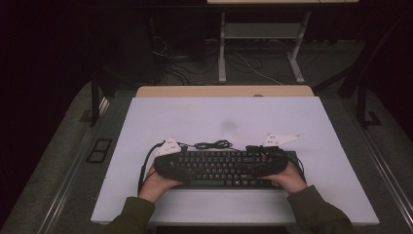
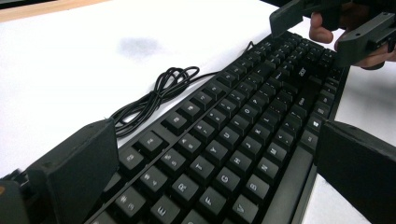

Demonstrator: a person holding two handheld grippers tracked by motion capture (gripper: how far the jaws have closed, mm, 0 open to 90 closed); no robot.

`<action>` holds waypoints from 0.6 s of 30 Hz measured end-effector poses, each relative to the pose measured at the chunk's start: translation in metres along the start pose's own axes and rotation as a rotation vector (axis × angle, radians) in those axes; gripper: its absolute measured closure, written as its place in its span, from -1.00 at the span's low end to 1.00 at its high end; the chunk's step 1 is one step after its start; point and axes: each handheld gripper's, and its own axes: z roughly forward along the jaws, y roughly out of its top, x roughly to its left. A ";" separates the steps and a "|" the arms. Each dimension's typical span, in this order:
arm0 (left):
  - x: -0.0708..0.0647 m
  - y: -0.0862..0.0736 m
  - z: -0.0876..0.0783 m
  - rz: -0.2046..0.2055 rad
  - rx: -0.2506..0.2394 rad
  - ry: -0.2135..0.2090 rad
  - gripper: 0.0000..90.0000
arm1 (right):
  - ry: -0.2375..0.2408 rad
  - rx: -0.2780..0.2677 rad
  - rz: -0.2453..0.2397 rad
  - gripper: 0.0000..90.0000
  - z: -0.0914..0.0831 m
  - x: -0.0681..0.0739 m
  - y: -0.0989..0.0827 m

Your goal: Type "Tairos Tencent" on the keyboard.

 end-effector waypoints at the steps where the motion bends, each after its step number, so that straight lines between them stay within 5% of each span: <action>1: 0.000 0.001 0.001 0.002 0.001 0.000 -1.00 | 0.000 0.001 -0.001 -0.63 0.001 0.000 0.001; 18: -0.005 0.002 0.004 0.017 0.000 -0.001 -1.00 | 0.035 0.066 -0.044 0.01 0.008 0.003 -0.001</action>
